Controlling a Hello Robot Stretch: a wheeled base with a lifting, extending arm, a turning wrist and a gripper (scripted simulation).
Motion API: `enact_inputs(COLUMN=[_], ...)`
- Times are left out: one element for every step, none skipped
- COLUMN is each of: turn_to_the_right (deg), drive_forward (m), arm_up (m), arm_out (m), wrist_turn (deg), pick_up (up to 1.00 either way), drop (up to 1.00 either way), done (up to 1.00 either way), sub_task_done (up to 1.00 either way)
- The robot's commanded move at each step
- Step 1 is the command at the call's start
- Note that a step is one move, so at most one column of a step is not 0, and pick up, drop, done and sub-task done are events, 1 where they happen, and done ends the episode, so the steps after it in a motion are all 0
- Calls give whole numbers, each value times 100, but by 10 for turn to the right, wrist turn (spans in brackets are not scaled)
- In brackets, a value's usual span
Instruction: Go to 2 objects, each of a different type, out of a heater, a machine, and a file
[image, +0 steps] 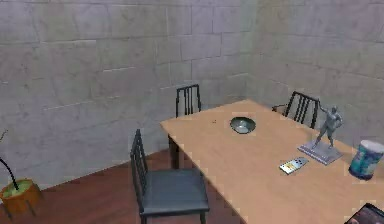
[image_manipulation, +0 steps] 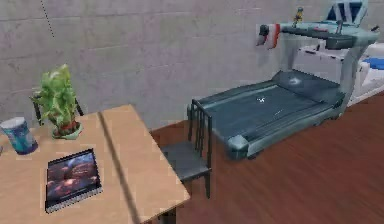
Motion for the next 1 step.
enact_inputs(turn_to_the_right=[-450], drive_forward=[0], arm_up=[0], arm_out=[0], wrist_turn=[0], pick_up=[0], drop=[0], done=[0], sub_task_done=[0])
